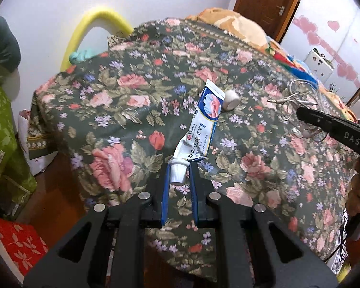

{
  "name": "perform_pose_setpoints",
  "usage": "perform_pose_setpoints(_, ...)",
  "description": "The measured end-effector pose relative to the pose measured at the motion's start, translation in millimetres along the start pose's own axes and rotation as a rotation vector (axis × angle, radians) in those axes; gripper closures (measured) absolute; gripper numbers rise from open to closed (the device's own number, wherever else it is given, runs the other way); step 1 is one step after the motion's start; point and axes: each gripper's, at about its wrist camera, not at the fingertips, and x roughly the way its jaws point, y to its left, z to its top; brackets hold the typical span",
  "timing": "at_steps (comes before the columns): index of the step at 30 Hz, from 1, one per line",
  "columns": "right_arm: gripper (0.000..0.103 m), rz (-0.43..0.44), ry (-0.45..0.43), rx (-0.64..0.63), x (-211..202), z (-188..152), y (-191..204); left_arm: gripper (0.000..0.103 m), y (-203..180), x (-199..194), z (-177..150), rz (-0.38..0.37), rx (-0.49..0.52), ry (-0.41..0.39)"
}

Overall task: Collect trash
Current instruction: 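Lift the toothpaste tube and earphone cable off the bed, then carry the toothpaste tube and earphone cable over the white bin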

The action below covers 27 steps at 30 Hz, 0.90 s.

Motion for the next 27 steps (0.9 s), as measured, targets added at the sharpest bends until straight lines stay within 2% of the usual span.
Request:
perform_pose_setpoints(7, 0.095, 0.029, -0.070, -0.042, -48, 2, 44, 0.088, 21, -52, -11, 0.033, -0.023, -0.050)
perform_pose_setpoints(13, 0.095, 0.091, -0.080, -0.094, -67, -11, 109, 0.088, 61, -98, -36, 0.080, -0.079, -0.076)
perform_pose_setpoints(19, 0.095, 0.184, -0.025, -0.157, -59, -34, 186, 0.088, 108, -131, -69, 0.142, -0.146, -0.080)
perform_pose_setpoints(27, 0.095, 0.242, 0.062, -0.256, -38, -66, 269, 0.088, 181, -154, -122, 0.206, -0.244, -0.047)
